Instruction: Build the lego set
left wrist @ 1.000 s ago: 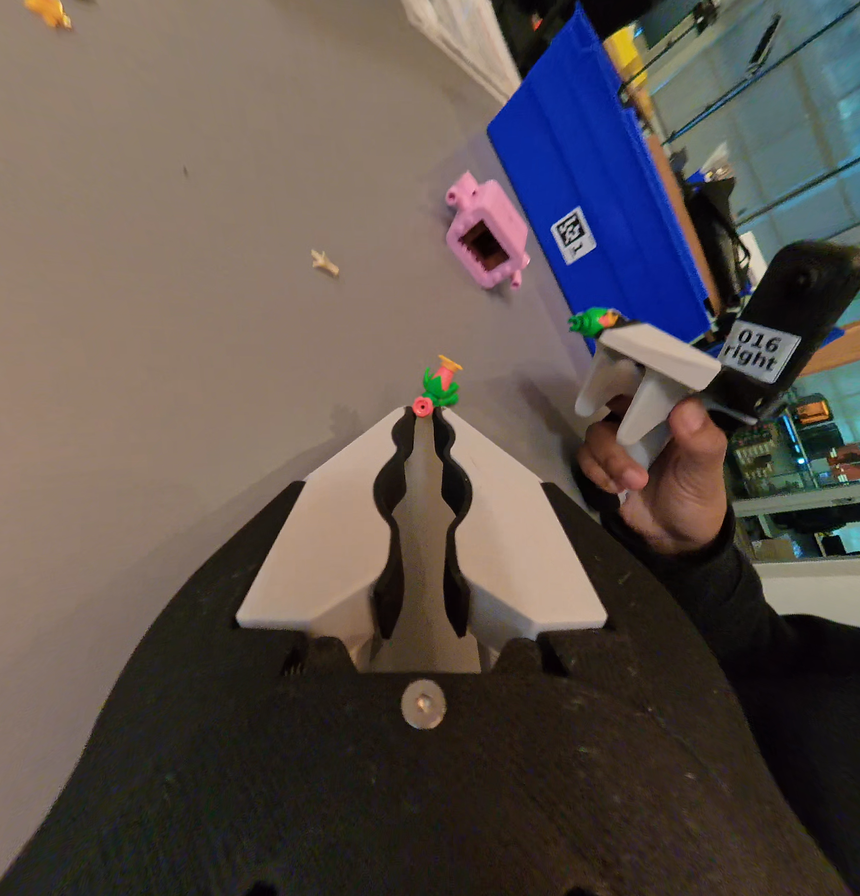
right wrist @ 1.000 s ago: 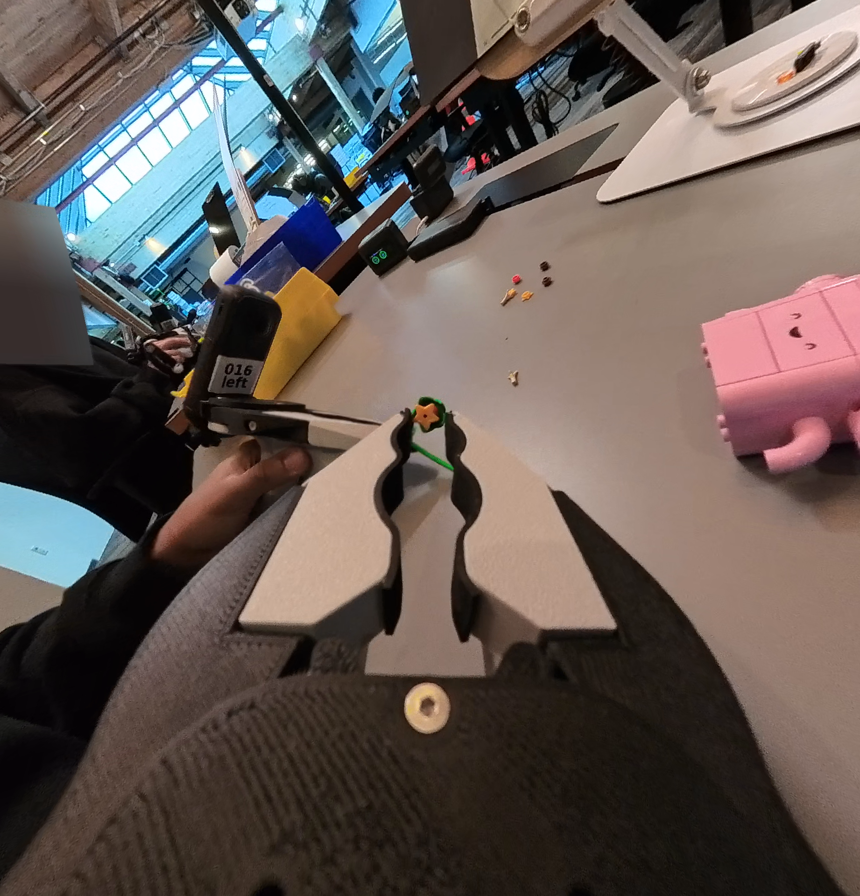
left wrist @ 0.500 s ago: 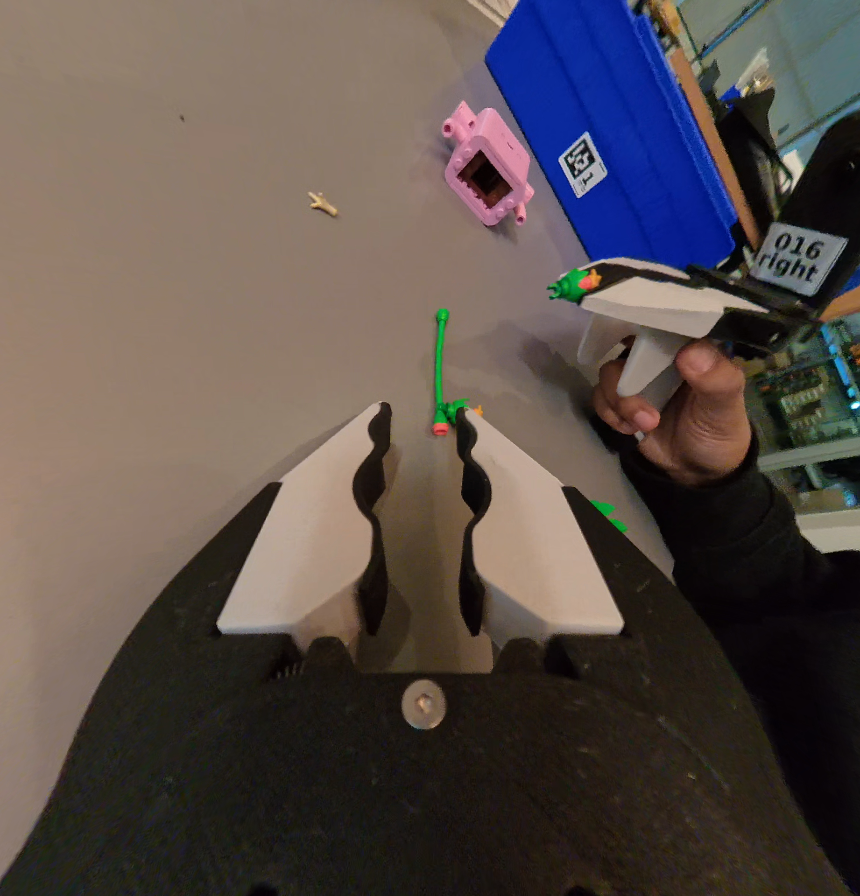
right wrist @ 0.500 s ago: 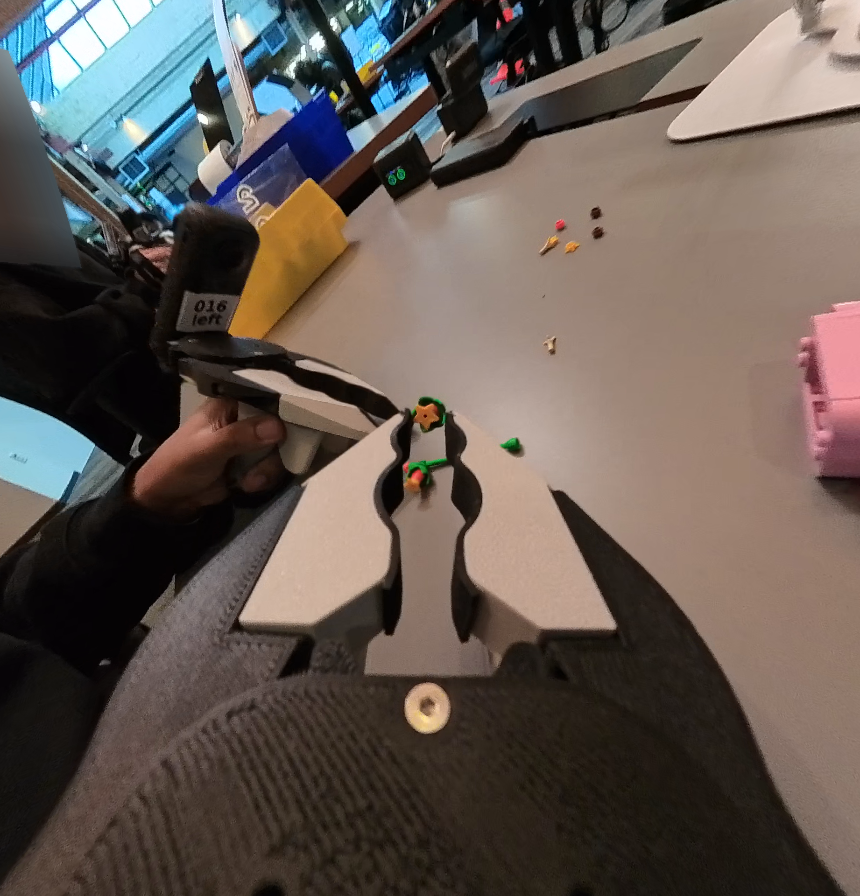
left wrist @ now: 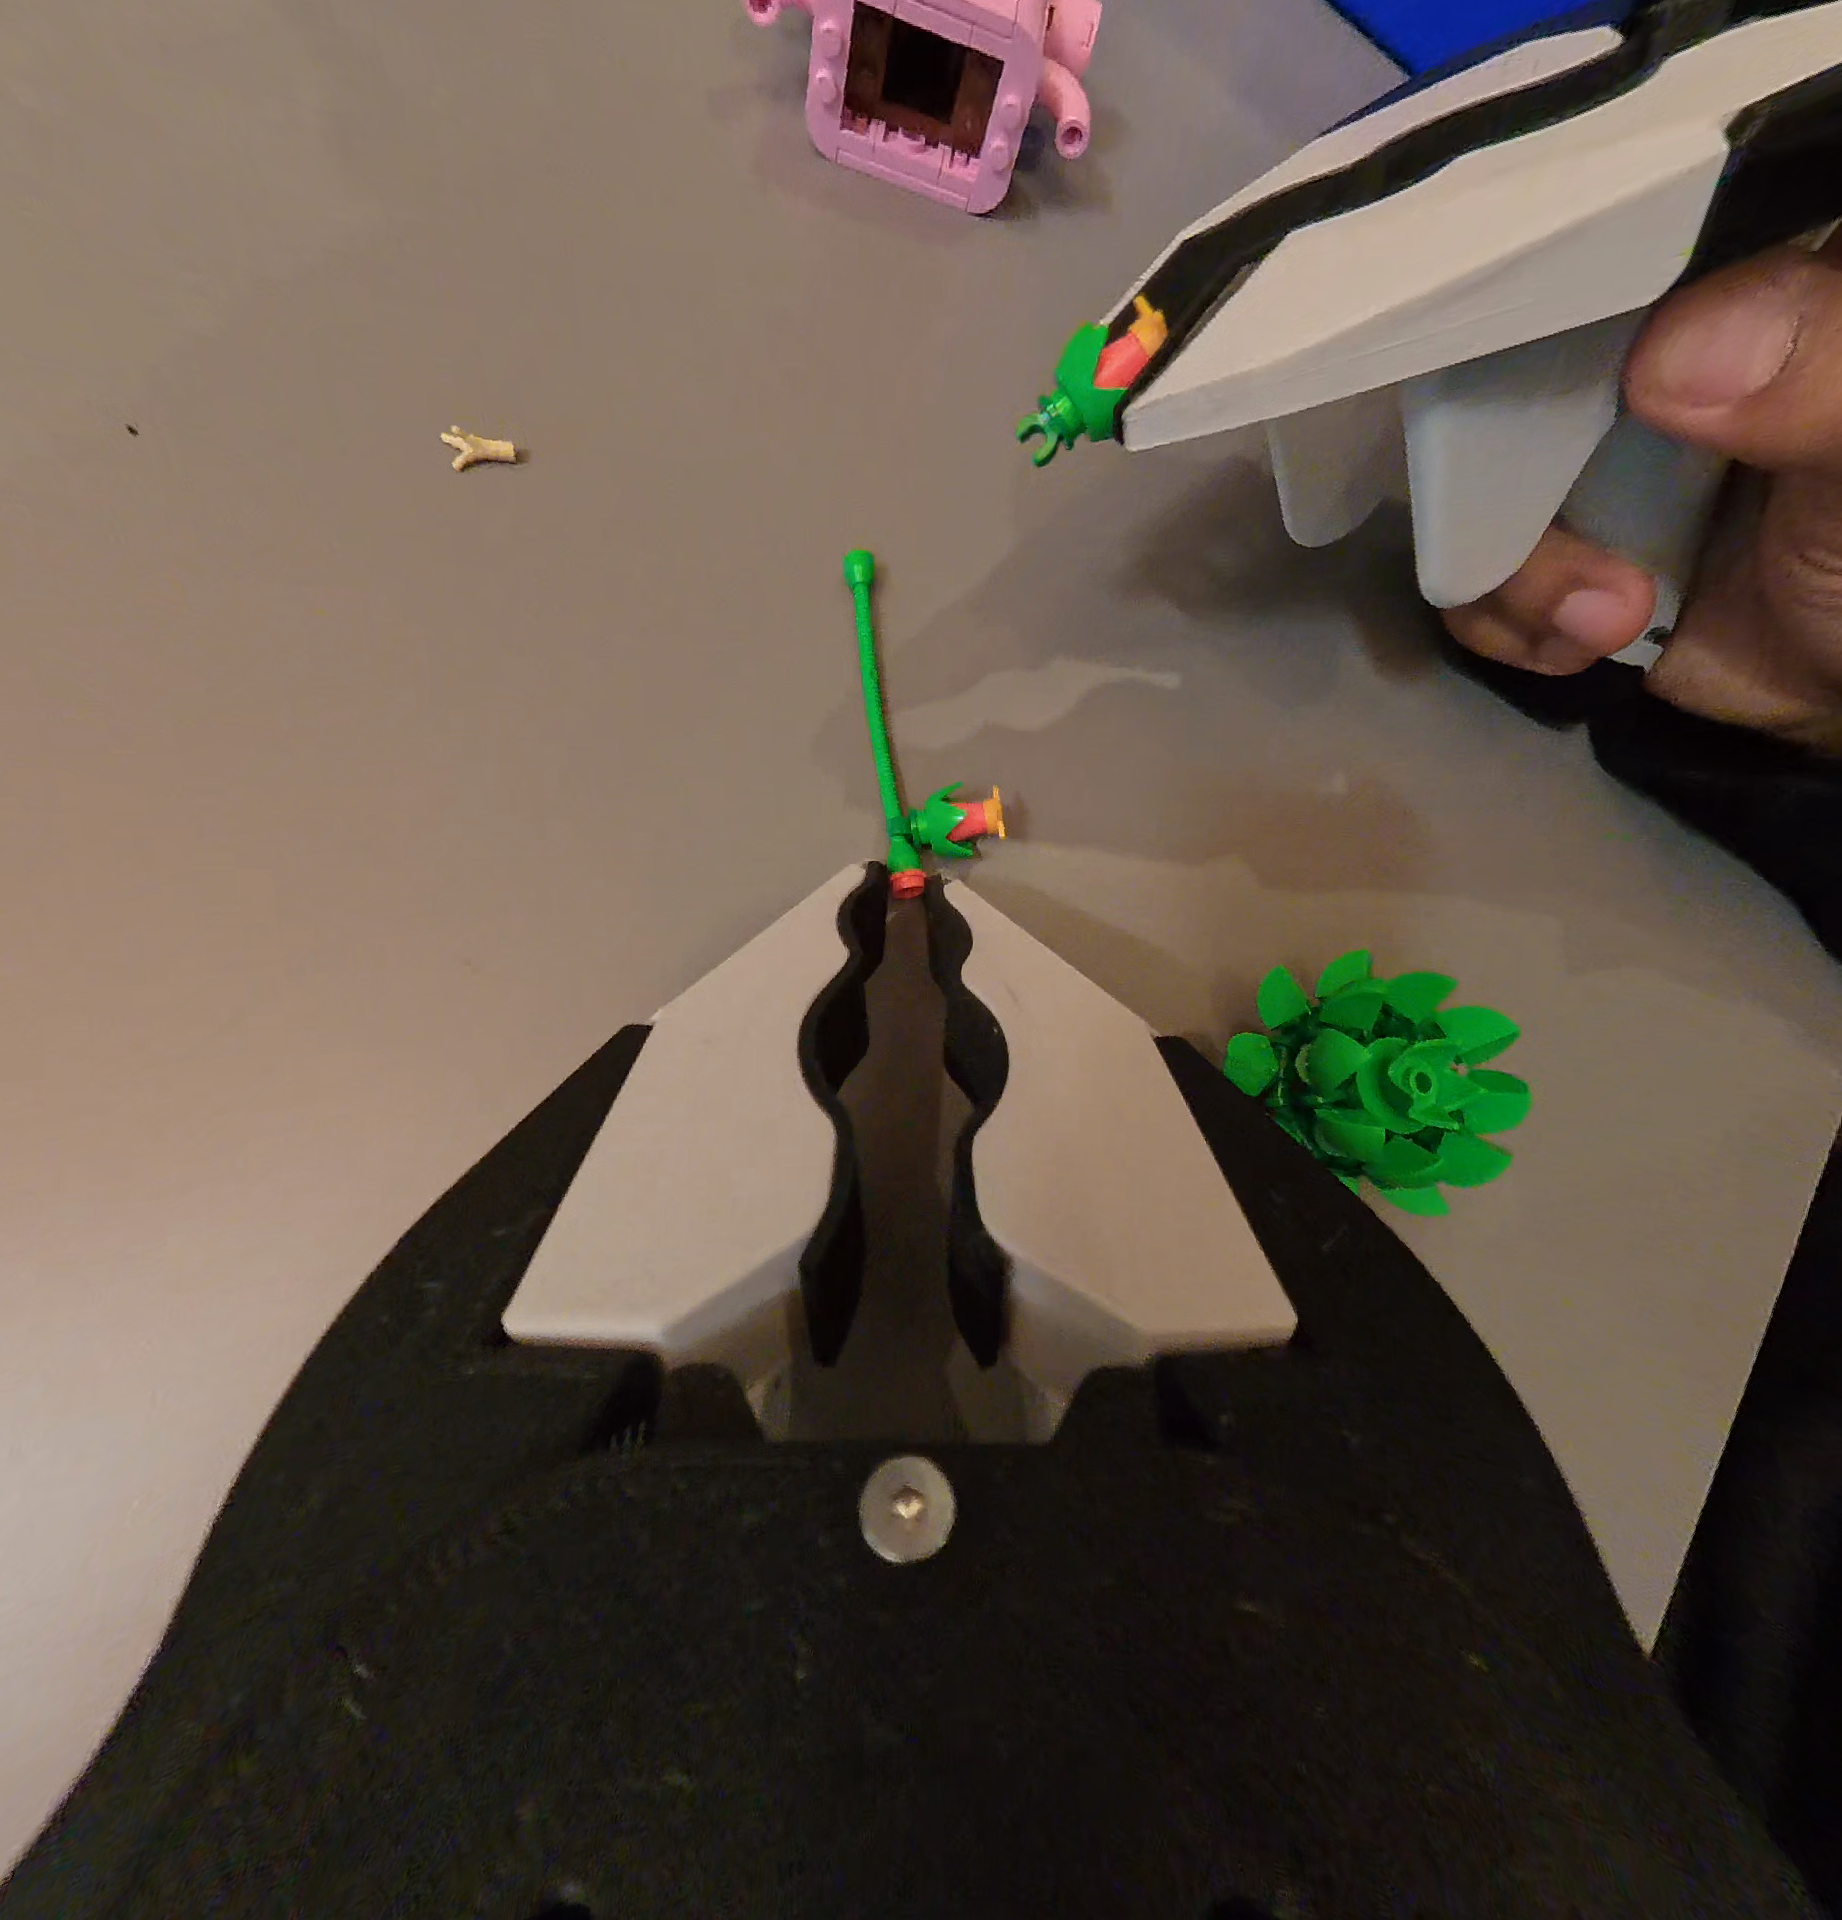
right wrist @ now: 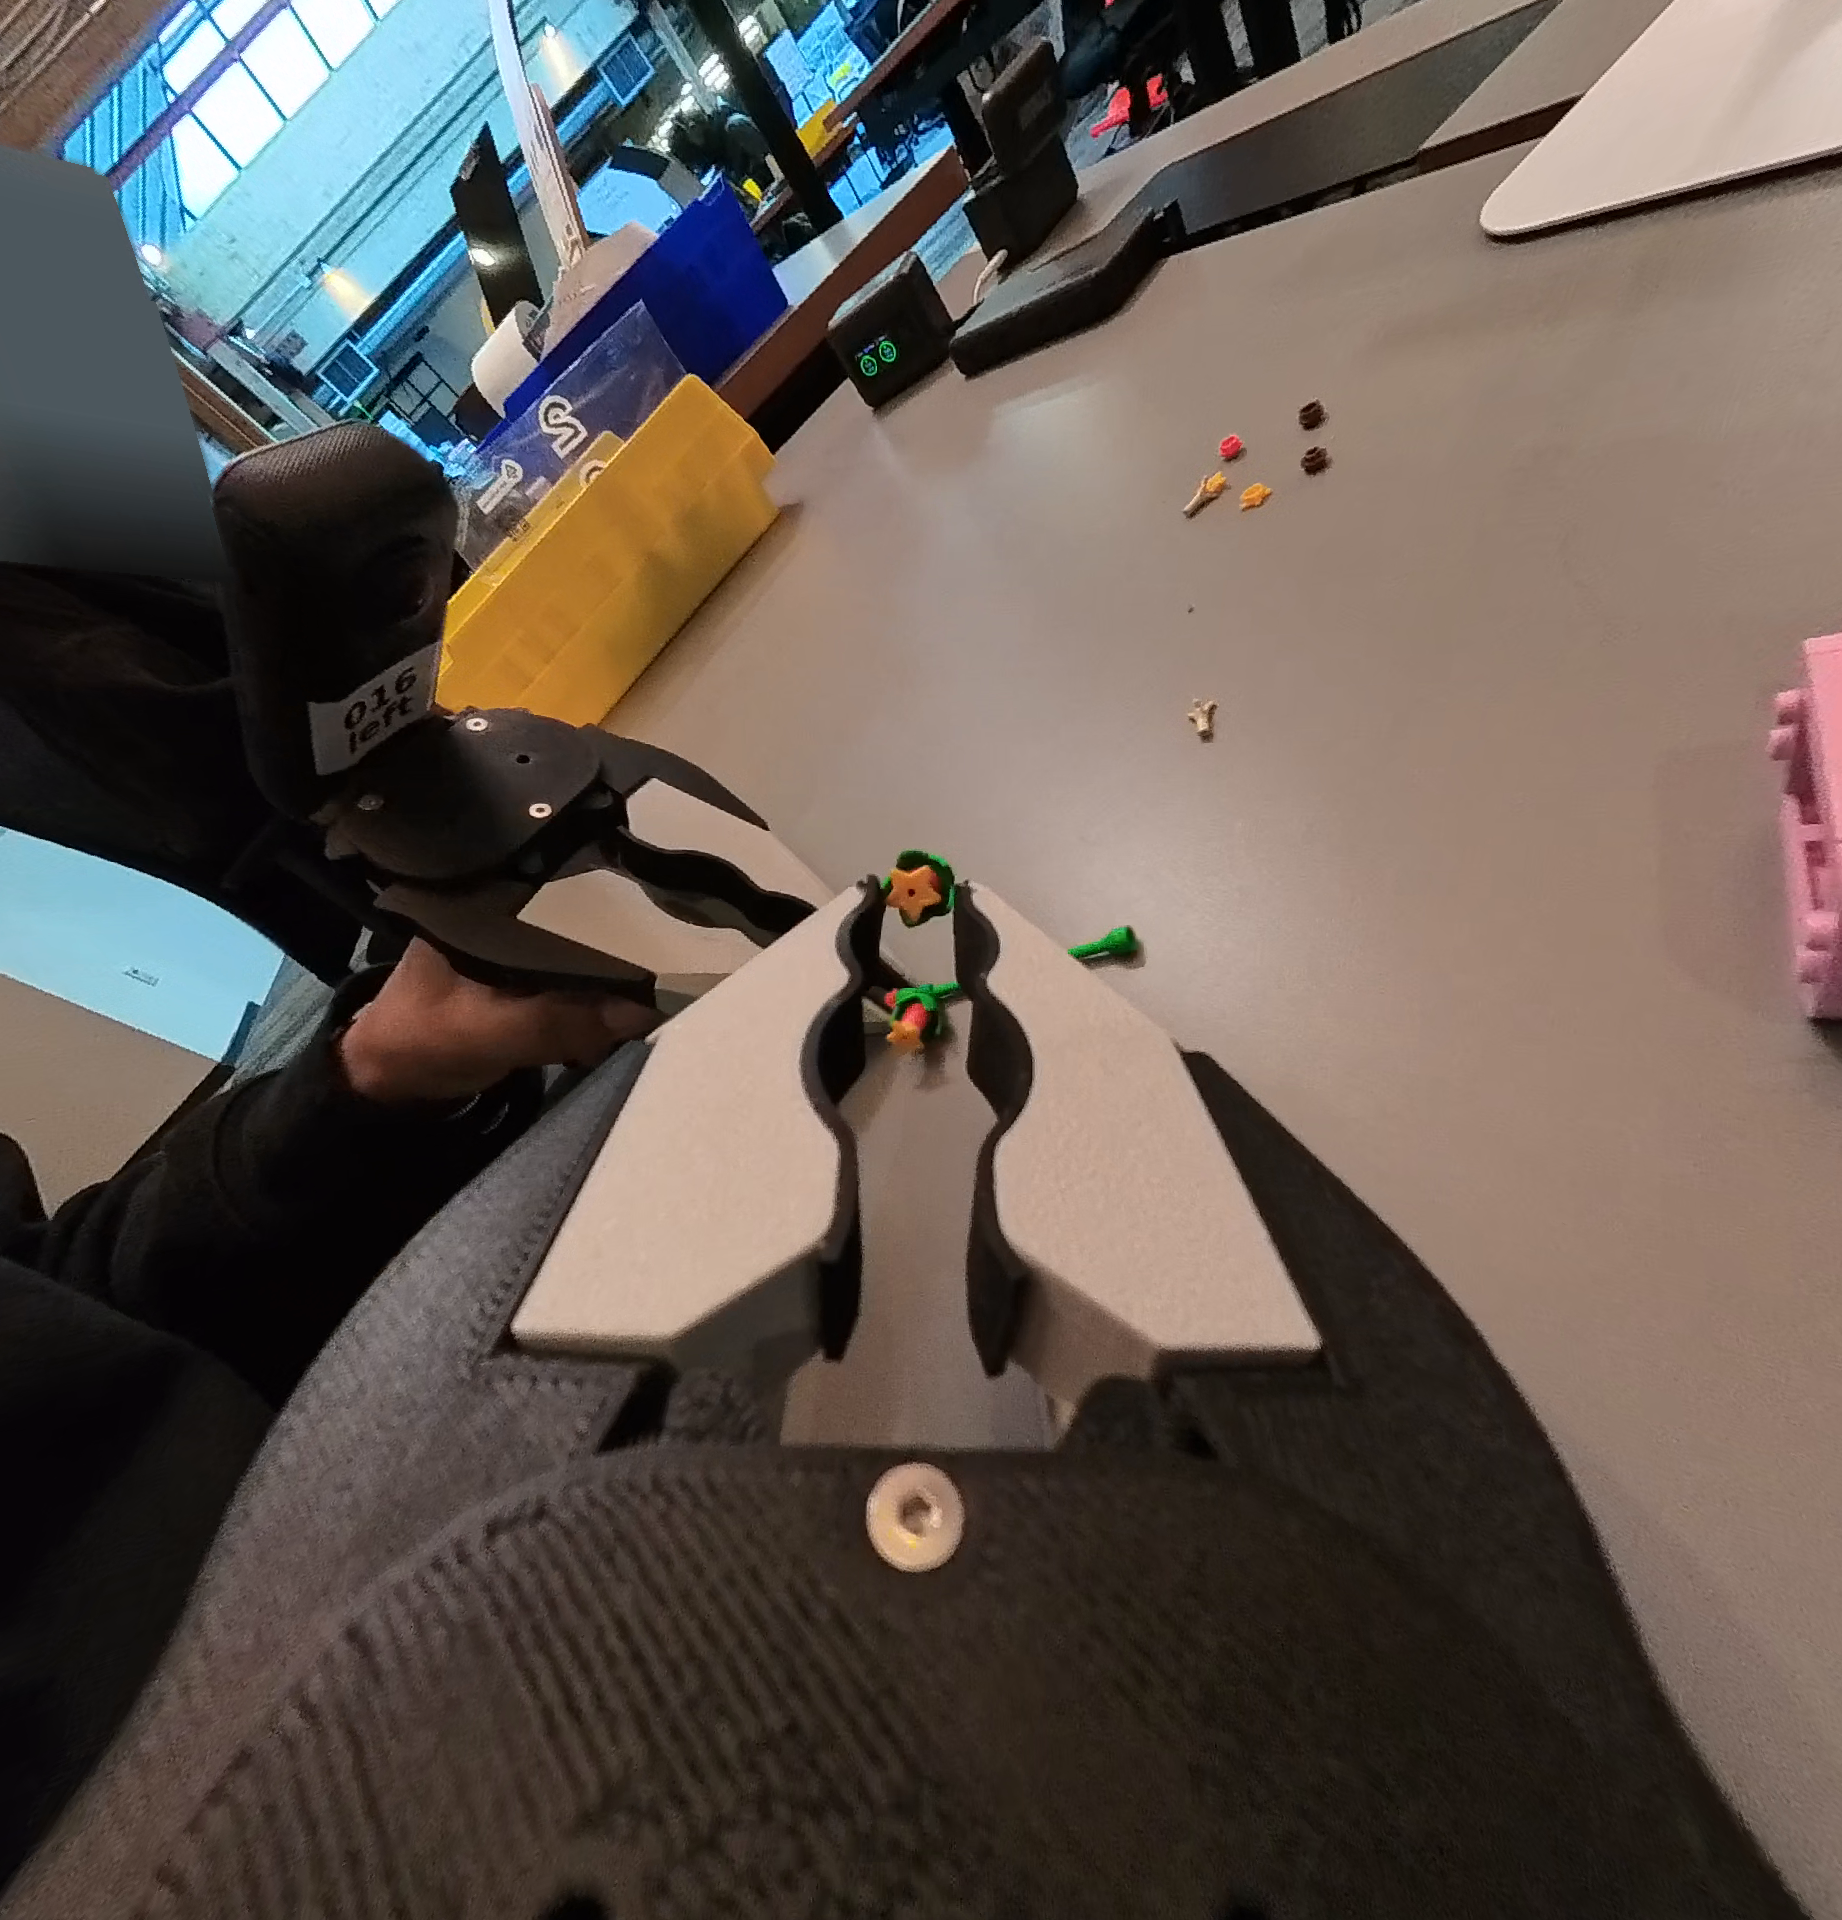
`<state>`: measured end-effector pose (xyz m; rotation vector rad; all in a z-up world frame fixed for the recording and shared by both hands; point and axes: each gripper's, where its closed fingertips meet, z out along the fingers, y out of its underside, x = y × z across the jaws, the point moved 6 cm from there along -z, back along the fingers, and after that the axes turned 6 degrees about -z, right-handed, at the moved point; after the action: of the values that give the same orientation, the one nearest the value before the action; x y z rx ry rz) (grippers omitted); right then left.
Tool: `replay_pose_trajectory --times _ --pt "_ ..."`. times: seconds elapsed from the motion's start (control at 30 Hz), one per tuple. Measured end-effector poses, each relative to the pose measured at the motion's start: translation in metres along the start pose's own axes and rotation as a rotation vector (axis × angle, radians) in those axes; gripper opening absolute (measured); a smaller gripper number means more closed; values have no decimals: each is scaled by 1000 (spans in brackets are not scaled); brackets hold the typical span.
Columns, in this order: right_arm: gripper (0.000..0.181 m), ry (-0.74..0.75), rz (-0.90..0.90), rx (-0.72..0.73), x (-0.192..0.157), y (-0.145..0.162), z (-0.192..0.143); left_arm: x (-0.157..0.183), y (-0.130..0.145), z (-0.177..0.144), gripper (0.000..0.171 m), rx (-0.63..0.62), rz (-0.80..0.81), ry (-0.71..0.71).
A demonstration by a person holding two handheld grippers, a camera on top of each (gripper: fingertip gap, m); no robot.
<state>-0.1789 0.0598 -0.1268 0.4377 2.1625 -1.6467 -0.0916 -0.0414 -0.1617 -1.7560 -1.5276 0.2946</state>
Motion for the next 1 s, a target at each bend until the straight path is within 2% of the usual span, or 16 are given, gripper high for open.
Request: replay_pose_trajectory --times 0.1,0.13,0.2,0.27,0.33,0.47,0.63,0.73,0.9,1.0 --pt "11 2 -21 -17 -2 2 0 -2 -1 -2 5 17 -54 37" --pt "12 11 -34 -38 -2 3 -1 -1 -3 -4 5 47 -111 98" --pt "12 44 -75 -82 -1 7 -4 1 -7 -9 5 119 -324 321" --pt "12 74 -110 -104 1 8 -9 -2 -3 -10 5 116 -589 565" --pt "12 76 -114 -109 1 10 -12 -8 -3 -17 6 158 -726 720" --pt "12 16 -113 -147 -7 15 -9 -15 4 -16 7 76 -693 586" --pt "12 -66 -224 -250 -23 25 0 -15 3 -17 7 86 -745 685" --pt "12 -24 -270 -282 -21 27 2 -17 7 -17 8 36 -727 643" --pt "12 -64 -302 -278 -23 22 14 -16 11 -14 8 -39 -704 610" --pt "12 -105 -353 -368 -22 21 27 -17 11 -12 8 -52 -702 609"
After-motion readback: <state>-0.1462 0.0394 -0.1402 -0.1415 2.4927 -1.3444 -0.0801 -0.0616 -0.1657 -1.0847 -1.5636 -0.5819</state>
